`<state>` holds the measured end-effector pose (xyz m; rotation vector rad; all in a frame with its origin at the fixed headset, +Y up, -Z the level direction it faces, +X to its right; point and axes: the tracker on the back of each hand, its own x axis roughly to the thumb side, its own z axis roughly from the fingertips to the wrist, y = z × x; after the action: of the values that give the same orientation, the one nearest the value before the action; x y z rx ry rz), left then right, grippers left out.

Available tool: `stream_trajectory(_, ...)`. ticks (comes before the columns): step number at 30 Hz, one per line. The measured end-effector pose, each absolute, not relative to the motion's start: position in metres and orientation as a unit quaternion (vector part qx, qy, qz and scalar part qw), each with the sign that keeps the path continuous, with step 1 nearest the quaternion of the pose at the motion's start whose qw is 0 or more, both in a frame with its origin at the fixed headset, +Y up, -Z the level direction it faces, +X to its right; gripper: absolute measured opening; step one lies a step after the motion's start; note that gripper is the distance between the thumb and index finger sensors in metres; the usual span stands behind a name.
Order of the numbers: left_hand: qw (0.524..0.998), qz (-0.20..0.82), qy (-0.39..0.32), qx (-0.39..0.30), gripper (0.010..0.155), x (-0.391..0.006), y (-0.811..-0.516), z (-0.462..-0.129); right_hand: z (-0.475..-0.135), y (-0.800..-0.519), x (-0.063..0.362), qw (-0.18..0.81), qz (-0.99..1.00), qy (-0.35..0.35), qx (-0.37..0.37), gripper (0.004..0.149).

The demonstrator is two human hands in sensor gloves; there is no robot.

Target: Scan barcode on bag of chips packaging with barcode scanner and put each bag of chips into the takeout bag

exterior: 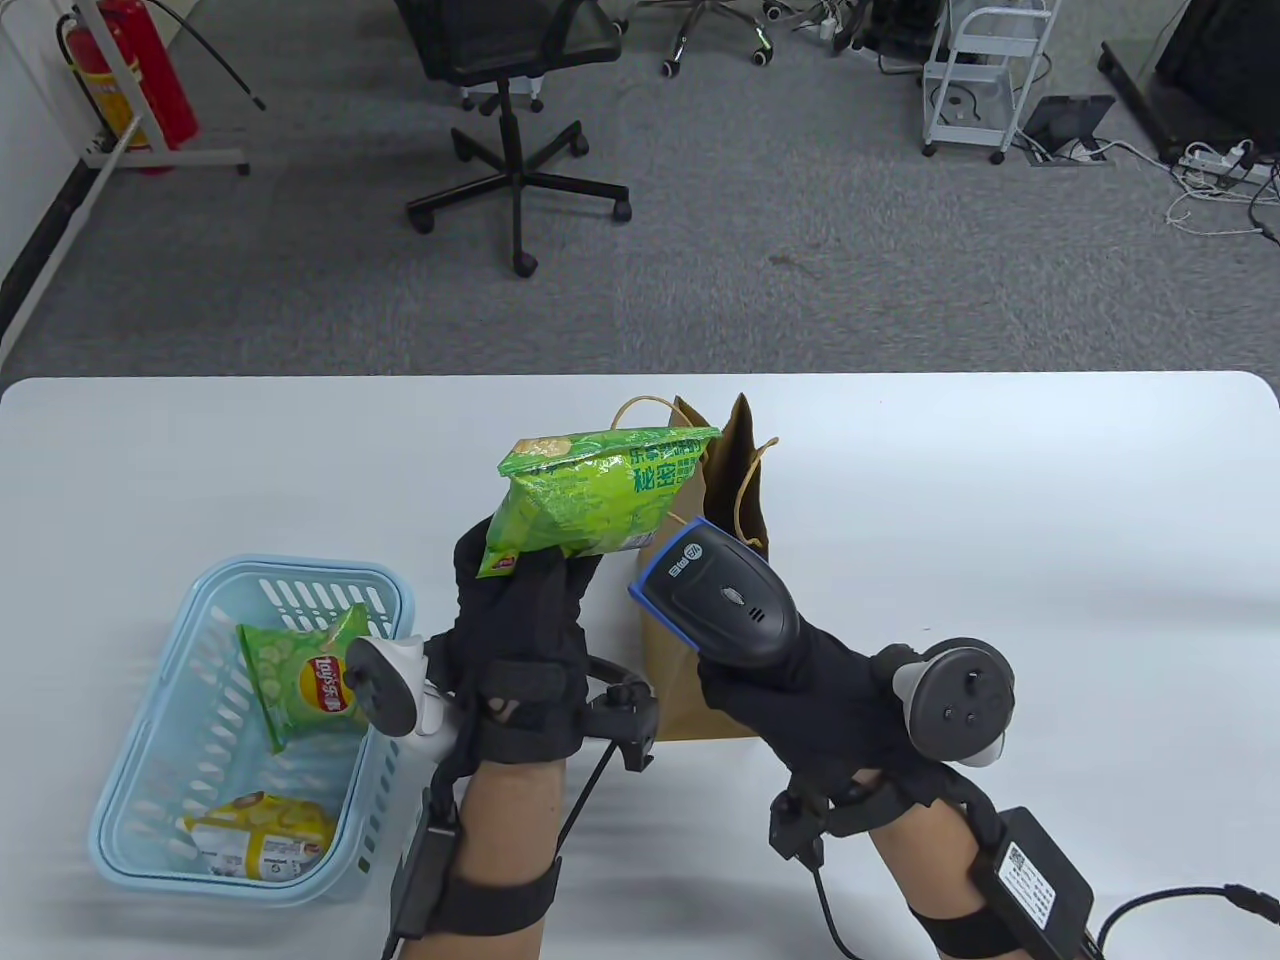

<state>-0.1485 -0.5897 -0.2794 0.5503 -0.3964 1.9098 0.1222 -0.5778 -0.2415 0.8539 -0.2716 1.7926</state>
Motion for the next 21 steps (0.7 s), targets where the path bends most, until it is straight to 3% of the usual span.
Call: stream_trajectory(21, 0.532, 0.807, -0.156, 0.206, 0.039, -0.1424, -0.594, -0.284, -0.251, -0.5836, 0.1312, 0.55, 0.759, -0.101, 0.335, 0.067)
